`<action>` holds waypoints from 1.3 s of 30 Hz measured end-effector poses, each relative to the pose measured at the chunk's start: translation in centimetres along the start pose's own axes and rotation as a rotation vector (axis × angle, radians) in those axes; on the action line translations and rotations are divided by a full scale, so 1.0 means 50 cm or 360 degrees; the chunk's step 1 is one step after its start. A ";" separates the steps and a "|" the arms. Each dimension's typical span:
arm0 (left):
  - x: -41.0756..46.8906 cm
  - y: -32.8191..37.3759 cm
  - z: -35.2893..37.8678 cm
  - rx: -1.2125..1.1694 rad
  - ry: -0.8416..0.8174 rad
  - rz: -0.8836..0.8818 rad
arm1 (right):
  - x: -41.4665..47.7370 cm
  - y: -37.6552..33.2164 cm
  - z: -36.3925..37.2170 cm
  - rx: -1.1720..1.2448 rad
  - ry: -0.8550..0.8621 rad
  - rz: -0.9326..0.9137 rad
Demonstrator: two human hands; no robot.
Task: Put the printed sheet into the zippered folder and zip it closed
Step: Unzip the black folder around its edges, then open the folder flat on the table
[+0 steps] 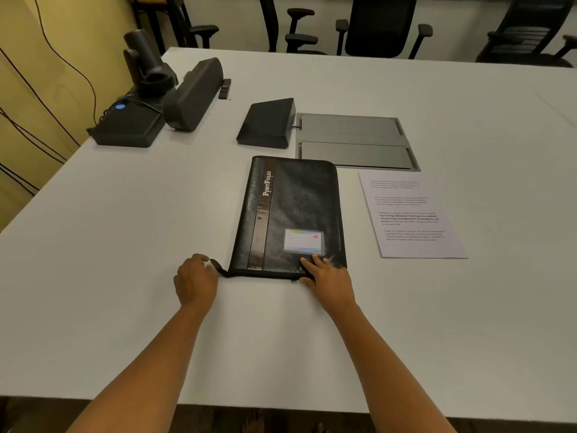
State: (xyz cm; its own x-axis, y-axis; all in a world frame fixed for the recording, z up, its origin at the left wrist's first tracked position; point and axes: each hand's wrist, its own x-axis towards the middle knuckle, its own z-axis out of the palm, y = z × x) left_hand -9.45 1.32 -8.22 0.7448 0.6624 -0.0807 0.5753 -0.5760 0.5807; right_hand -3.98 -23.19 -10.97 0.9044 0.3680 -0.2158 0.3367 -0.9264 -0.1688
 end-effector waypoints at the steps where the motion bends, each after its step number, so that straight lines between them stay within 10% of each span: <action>1: 0.003 0.006 0.001 0.0005 0.0011 0.0057 | 0.000 -0.002 -0.004 0.0039 0.0034 0.0007; 13: 0.051 0.057 0.061 0.0280 -0.0517 0.0816 | 0.050 0.022 -0.065 0.0885 0.0548 0.0717; 39: 0.077 0.125 0.127 0.0470 -0.0717 0.0722 | 0.091 0.081 -0.107 0.1587 0.0523 0.1116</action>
State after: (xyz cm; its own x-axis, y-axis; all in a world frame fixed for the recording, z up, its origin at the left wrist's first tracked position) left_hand -0.84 -2.80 -10.04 0.9637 0.1000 -0.2475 0.1951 -0.8965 0.3977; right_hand 2.88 -25.70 -7.49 0.8786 -0.3470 -0.3281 -0.4548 -0.3985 -0.7965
